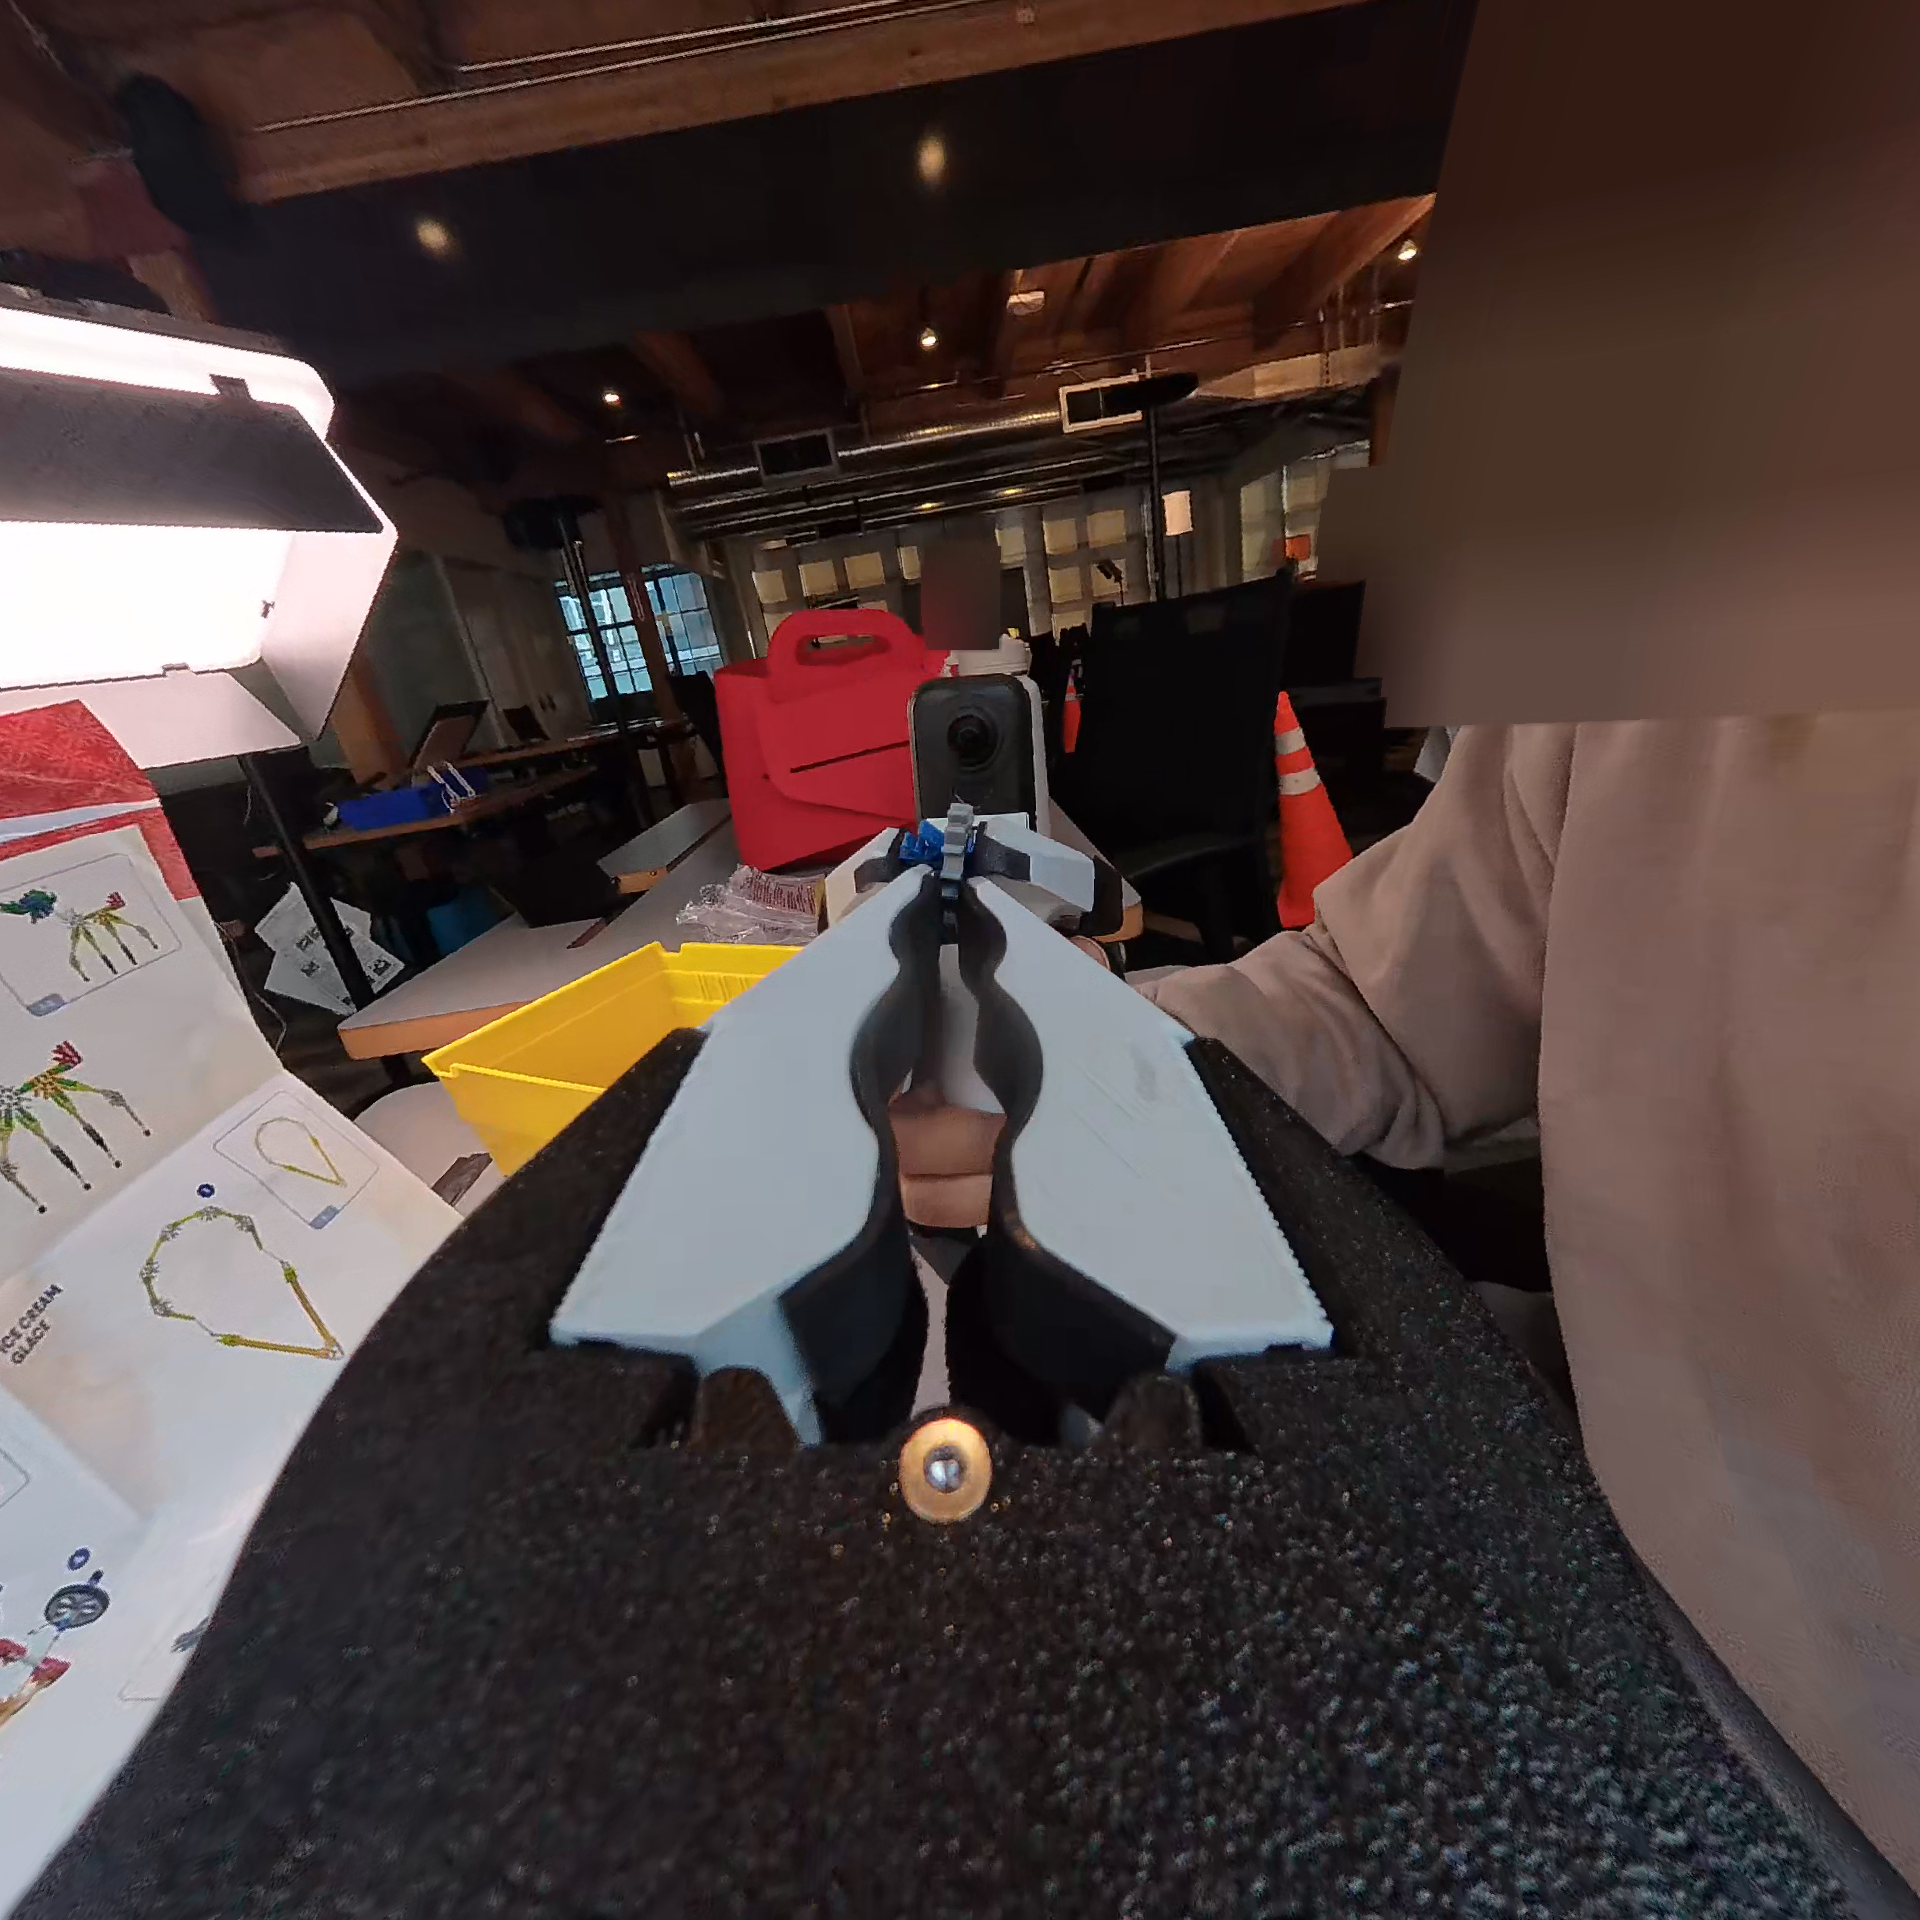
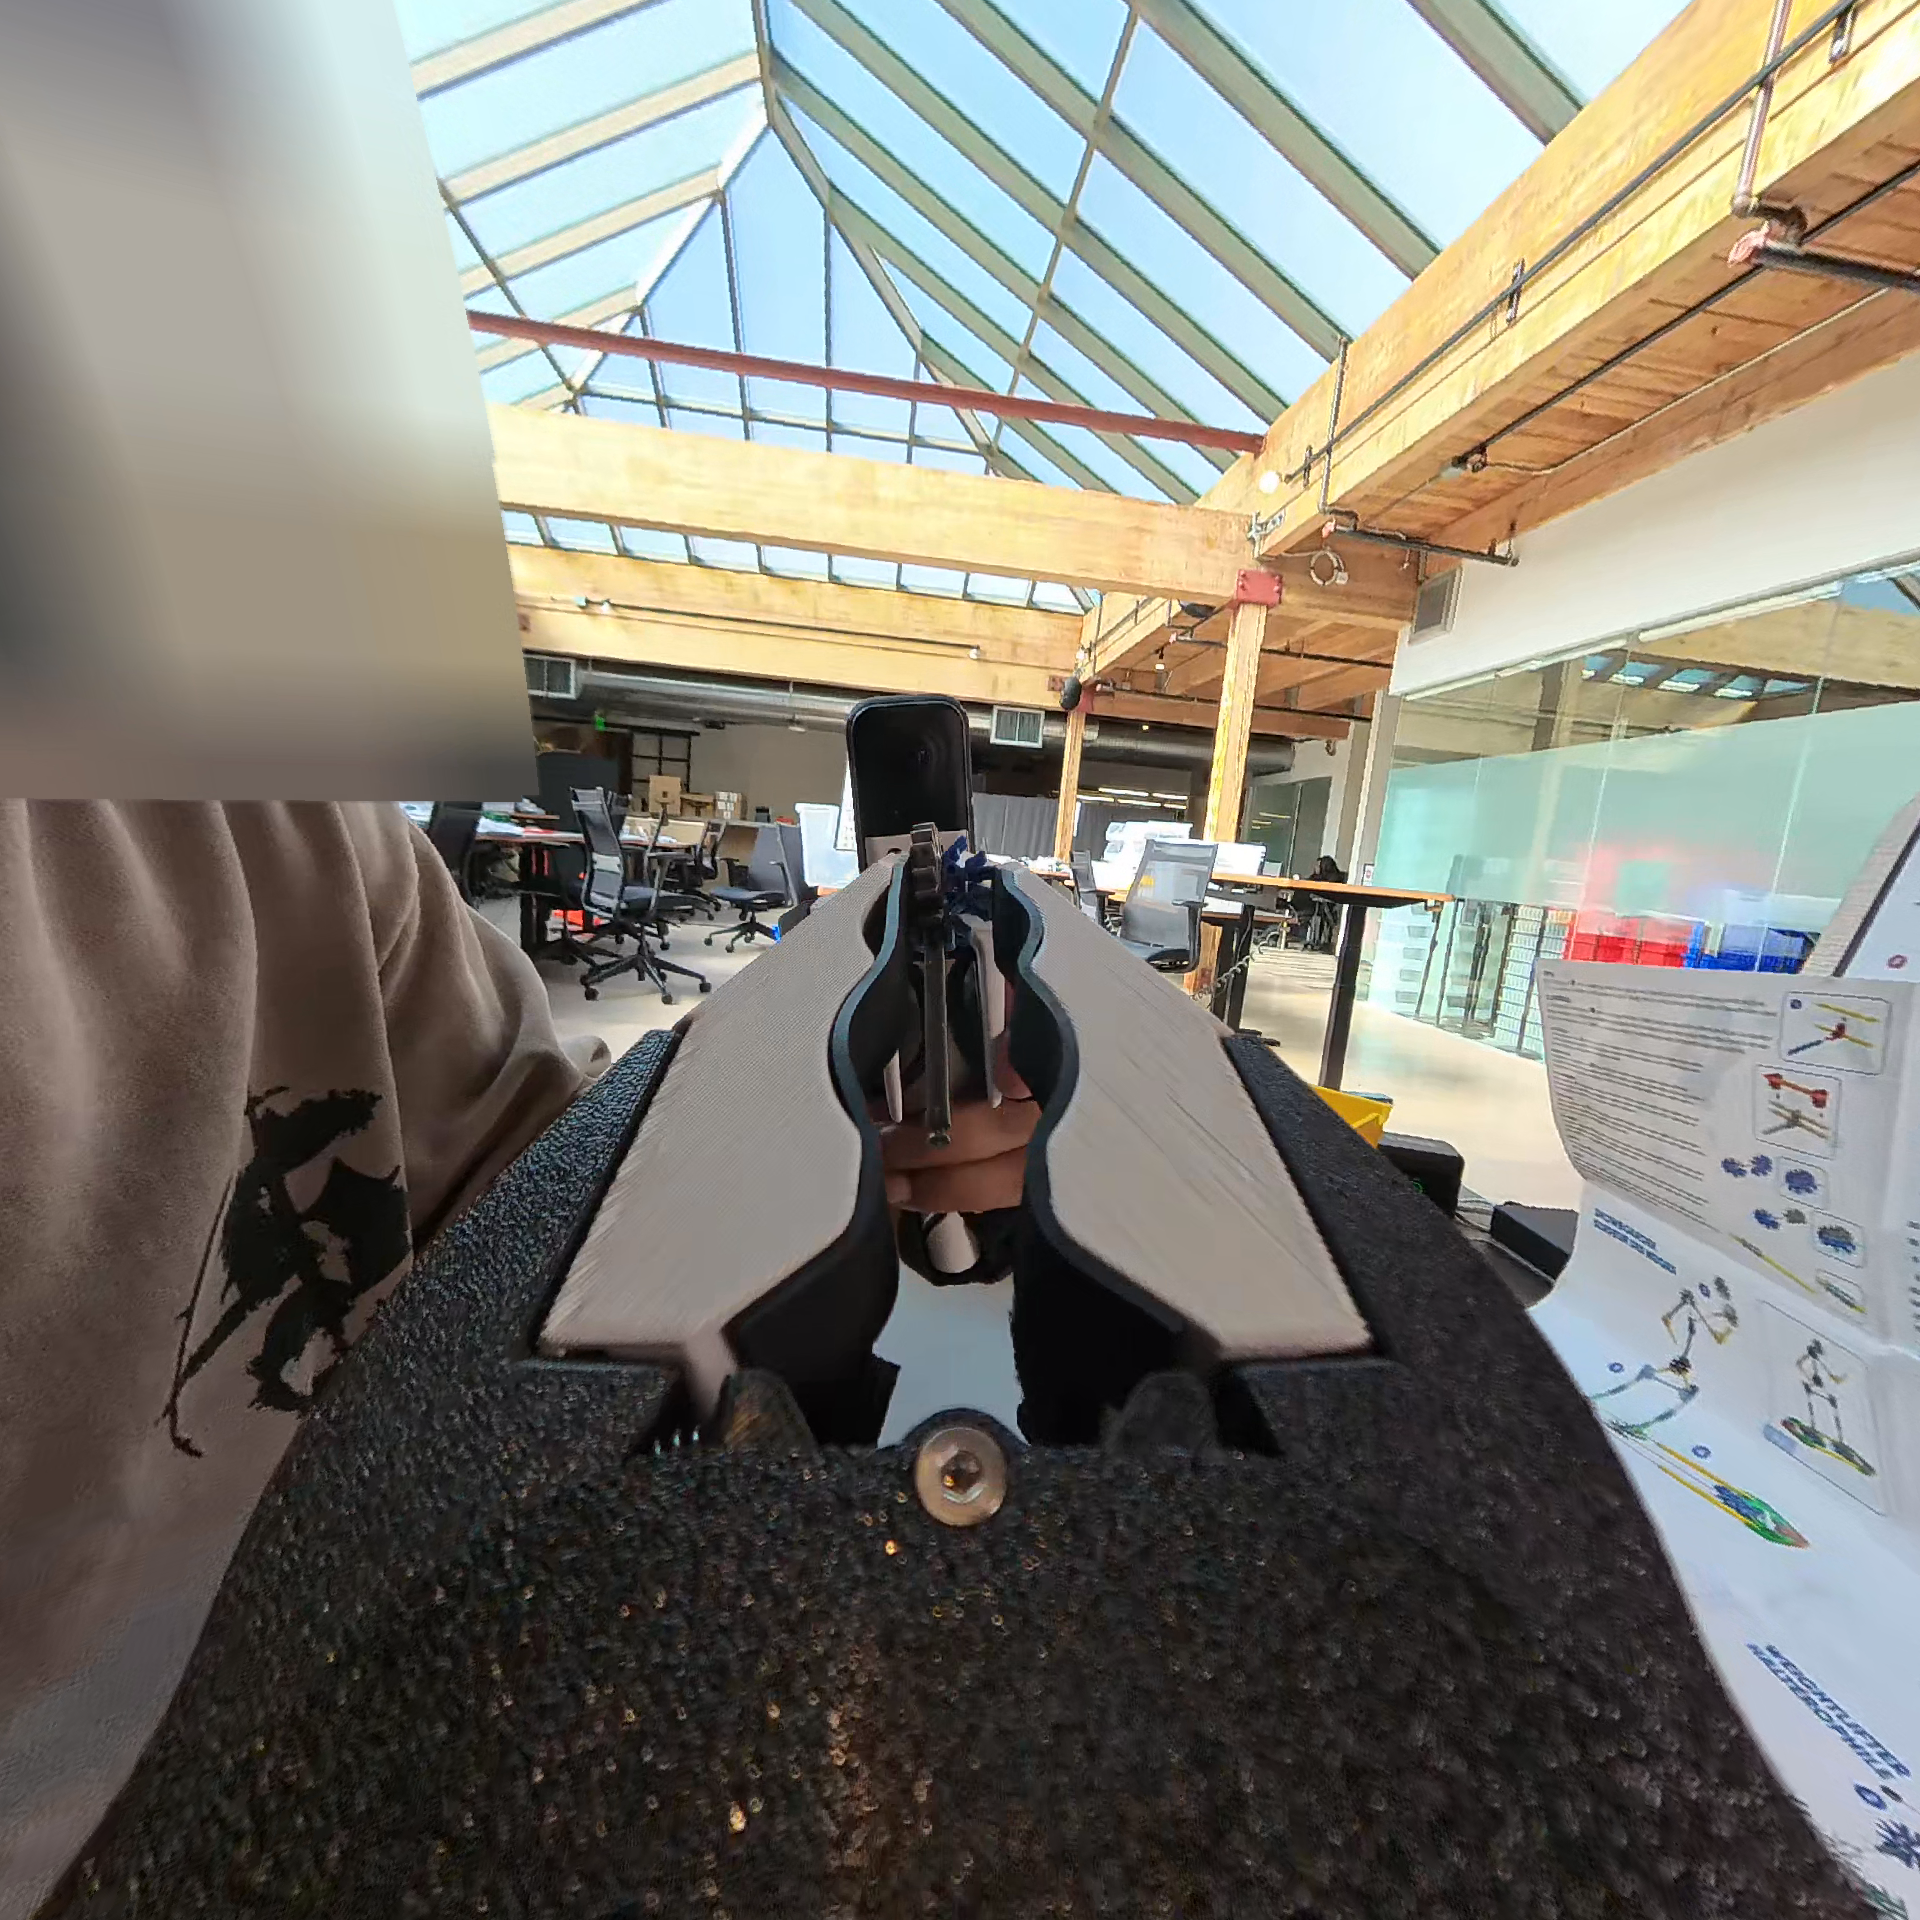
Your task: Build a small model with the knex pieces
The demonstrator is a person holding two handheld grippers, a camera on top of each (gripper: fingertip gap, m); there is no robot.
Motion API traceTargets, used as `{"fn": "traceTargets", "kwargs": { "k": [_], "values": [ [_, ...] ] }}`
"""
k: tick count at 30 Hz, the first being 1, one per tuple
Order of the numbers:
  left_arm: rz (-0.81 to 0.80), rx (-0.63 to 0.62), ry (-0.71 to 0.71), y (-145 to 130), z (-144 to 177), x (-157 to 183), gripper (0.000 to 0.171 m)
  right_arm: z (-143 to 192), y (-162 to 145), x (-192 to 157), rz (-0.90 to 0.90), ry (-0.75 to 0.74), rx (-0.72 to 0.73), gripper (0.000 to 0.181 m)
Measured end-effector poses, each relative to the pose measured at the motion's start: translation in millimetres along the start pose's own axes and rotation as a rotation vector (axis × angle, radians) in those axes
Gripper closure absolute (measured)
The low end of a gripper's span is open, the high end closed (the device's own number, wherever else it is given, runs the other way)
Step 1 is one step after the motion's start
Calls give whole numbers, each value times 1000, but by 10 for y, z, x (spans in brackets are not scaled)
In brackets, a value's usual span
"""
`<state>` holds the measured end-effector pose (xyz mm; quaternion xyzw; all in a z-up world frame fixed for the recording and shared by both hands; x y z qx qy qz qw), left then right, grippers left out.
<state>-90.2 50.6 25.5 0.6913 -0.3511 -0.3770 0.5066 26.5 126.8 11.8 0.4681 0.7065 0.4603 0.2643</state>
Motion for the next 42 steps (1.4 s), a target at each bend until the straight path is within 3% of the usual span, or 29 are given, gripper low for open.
{"fn": "traceTargets", "kwargs": {
  "k": [17, 23, 28, 34, 37, 42],
  "values": [
    [258, 123, 34, -251, 84, -247, 171, 63, -272, 195, -177, -121, 86, 167],
    [200, 4, -30, -225, 108, -244, 171, 65, -240, 203, -199, -47, 6, 168],
    [288, 151, -44, -265, 74, -241, 170, 82, -159, 169, -128, -34, -18, 158],
    [381, 252, -70, -319, 33, -235, 170, 95, -98, 169, -85, -63, -28, 168],
    [358, 204, -12, -323, 92, -306, 164, 144, -11, 210, 28, -117, -89, 168],
    [405, -24, 104, -288, 230, -488, 149, 232, 11, 276, 526, -322, -347, 168]
  ]
}}
Point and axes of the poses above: each gripper's, where its closed fingertips meet, z back along the fingers, y out of its top, x = y × z across the jaws, the point moved 8 cm from there along z, back along the fingers, and after that the axes turned 4 degrees about -y, right-handed, at the moved point
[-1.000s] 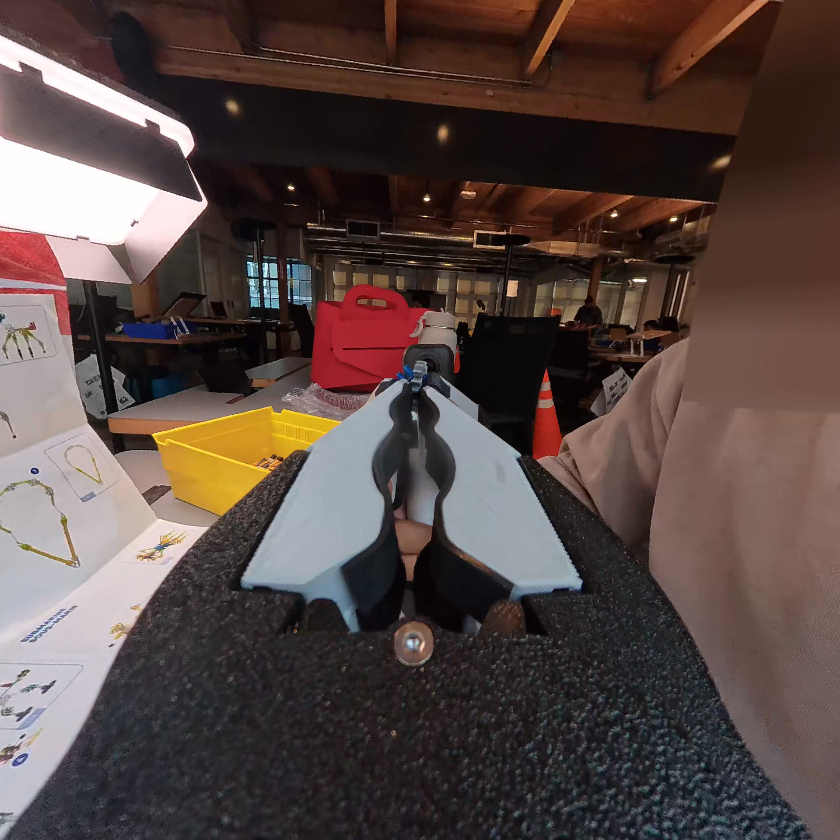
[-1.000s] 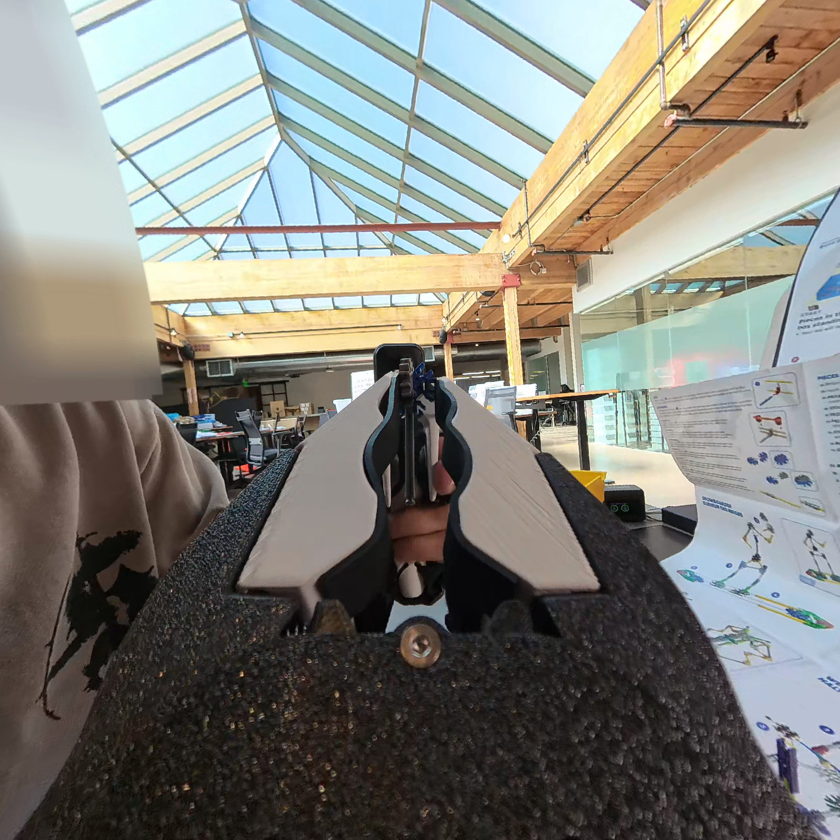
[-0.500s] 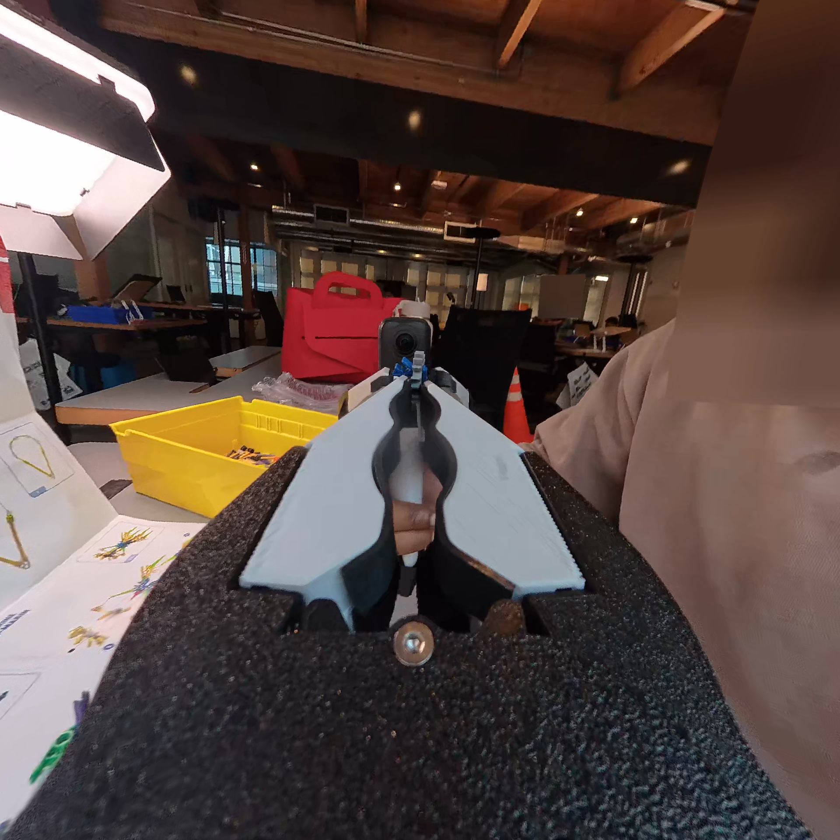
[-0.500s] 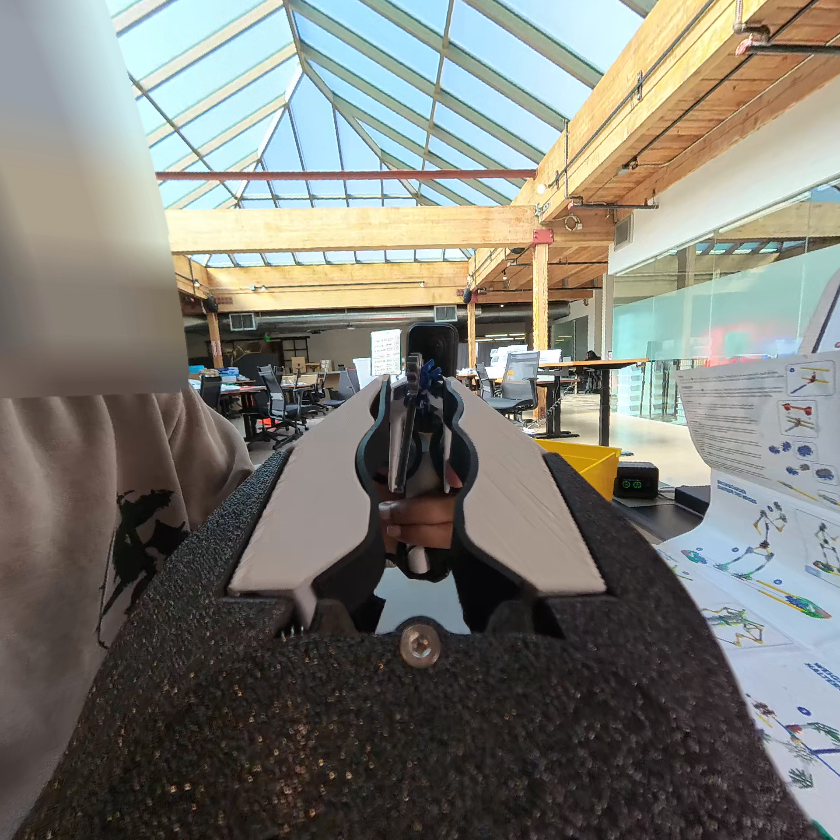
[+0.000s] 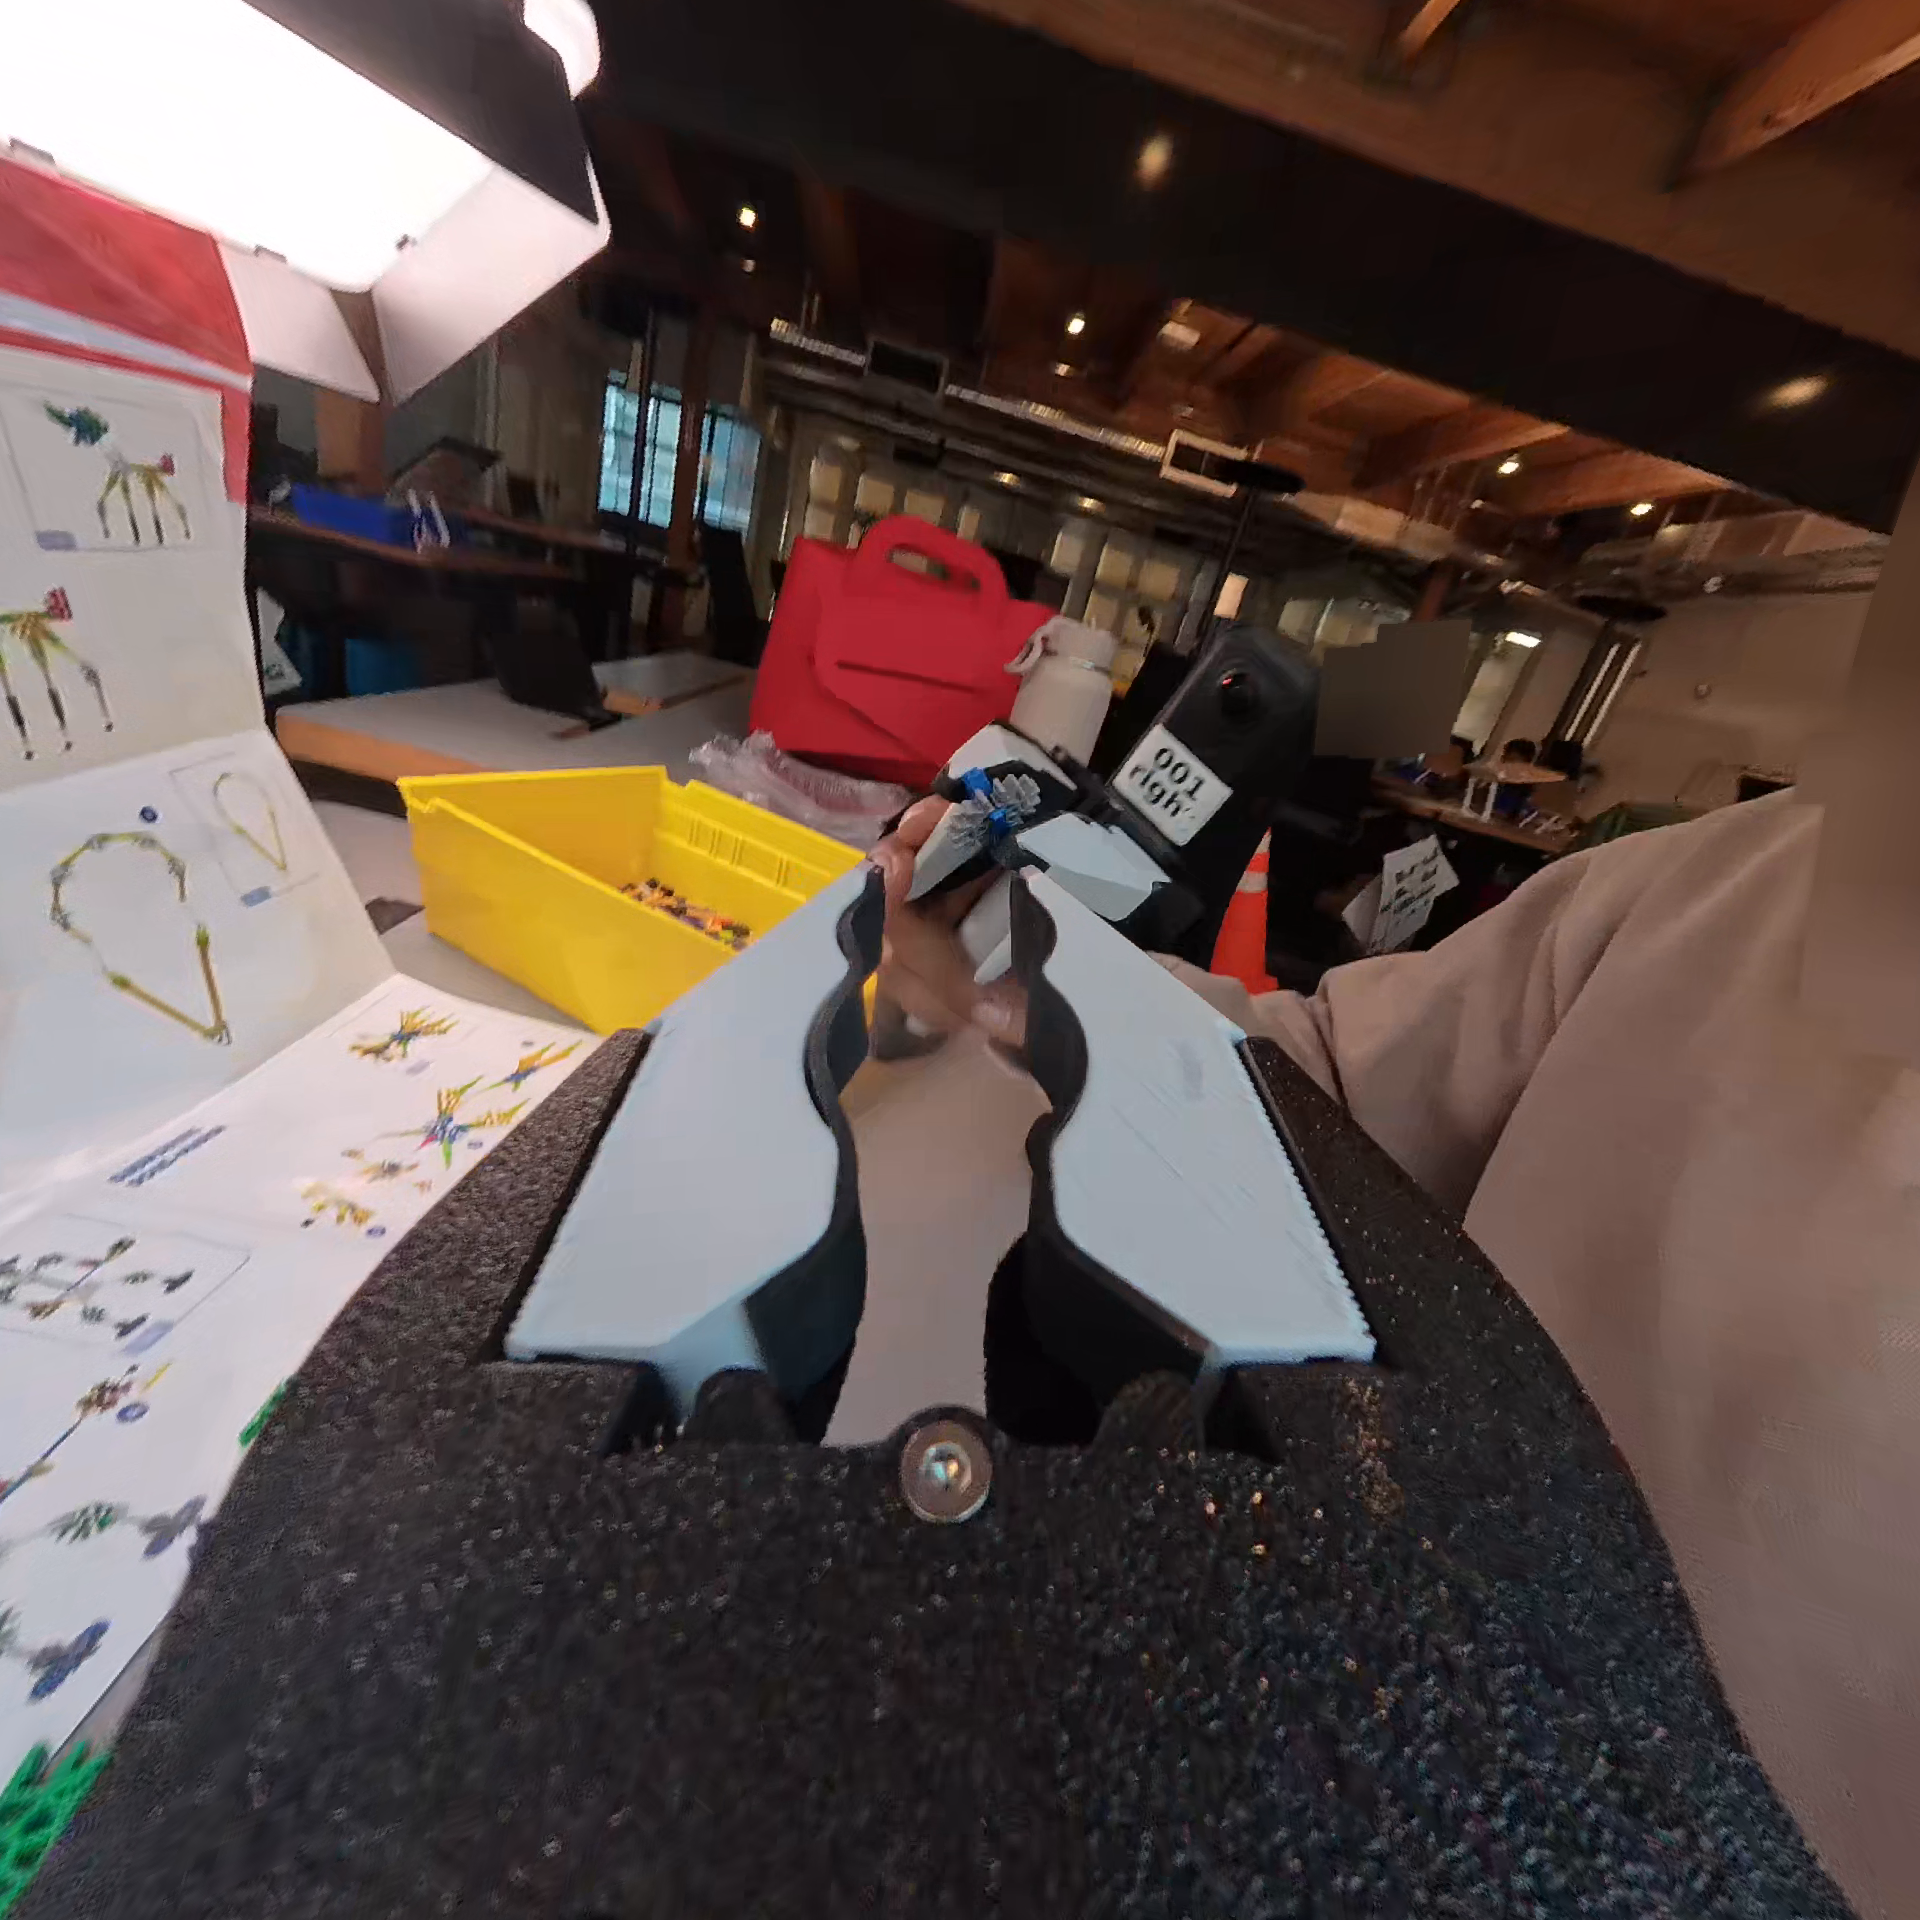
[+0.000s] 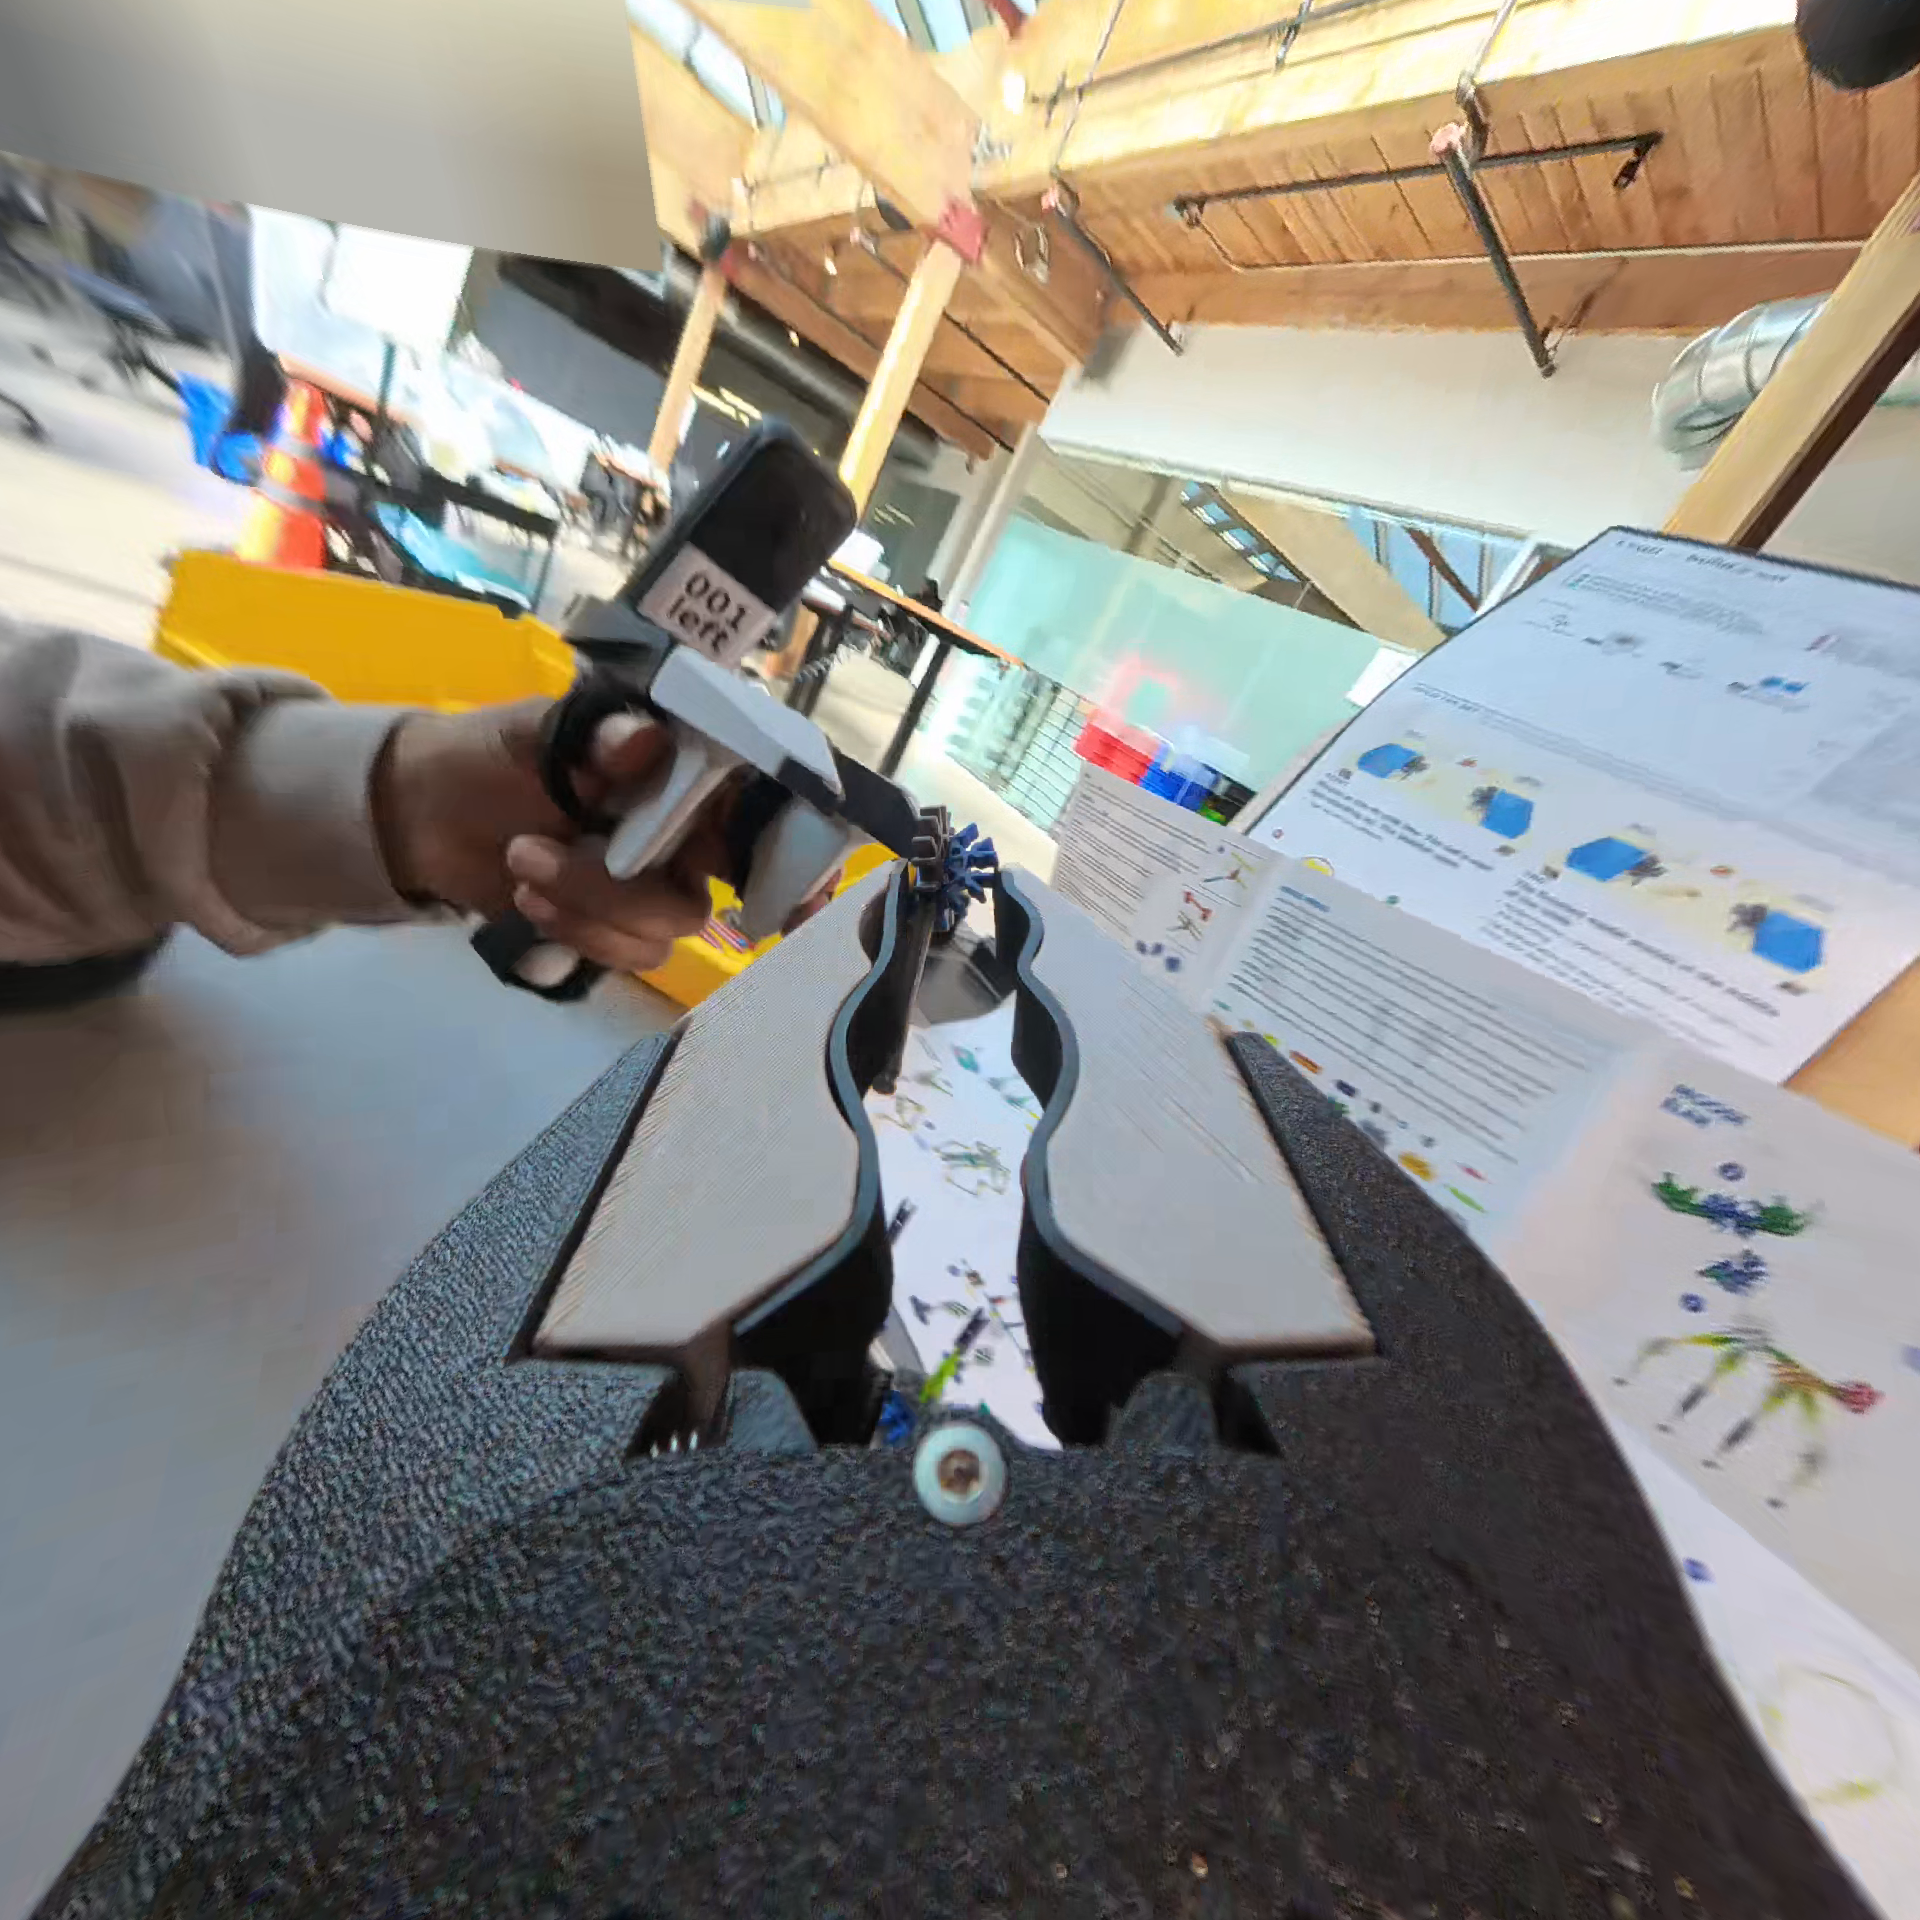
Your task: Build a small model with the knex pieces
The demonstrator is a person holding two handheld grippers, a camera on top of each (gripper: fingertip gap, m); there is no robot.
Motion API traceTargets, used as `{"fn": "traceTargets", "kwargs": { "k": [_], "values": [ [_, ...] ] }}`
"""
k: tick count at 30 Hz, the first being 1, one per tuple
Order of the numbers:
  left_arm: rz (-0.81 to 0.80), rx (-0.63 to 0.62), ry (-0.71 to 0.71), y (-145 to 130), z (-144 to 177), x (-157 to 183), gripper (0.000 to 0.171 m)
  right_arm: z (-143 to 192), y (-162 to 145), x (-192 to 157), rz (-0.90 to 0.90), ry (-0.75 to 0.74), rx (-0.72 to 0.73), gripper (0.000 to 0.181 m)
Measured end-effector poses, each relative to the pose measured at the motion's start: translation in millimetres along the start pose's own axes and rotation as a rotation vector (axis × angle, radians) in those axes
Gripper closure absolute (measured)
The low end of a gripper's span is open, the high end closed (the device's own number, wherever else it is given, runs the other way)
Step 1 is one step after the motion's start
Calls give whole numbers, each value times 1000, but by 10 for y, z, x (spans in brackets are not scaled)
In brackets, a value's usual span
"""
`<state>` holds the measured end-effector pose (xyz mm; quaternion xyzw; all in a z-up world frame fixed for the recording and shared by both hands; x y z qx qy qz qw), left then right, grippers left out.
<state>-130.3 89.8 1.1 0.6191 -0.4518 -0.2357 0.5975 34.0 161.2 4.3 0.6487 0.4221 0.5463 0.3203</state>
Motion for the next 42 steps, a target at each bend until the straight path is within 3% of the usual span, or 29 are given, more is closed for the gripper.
{"fn": "traceTargets", "kwargs": {
  "k": [4, 7, 10, 12, 24, 32, 39, 40, 42],
  "values": [
    [102, -93, -6, -87, -99, 8, 130, -55, -90, -152, 260, -23, -89, 167],
    [157, -148, -13, -179, -154, -6, 127, -89, -141, -258, 401, -25, -126, 167],
    [150, -208, -2, -232, -155, -22, 134, -98, -145, -319, 488, -16, -148, 167],
    [143, -209, -19, -224, -144, -7, 149, -92, -145, -340, 534, -20, -148, 167],
    [124, -248, -94, -246, -144, 46, 149, -71, -112, -430, 587, 26, -134, 167],
    [330, -207, -317, -301, -191, 126, 150, -41, 14, -523, 554, 83, -61, 167],
    [313, -245, -330, -263, -168, 175, 152, -47, 78, -541, 555, 124, -77, 168],
    [316, -224, -331, -223, -129, 168, 151, -21, 101, -523, 562, 116, -70, 168],
    [355, -57, -311, 52, 202, 36, 152, 163, 157, -293, 509, 62, -80, 168]
  ]
}}
Point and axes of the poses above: each gripper's, where its closed fingertips meet, z back along the fingers, y out of its top, x = y × z across the jaws, the point moved 8 cm from there along z, back along the fingers, and after that the axes turned 4 degrees about -y, right-handed, at the moved point
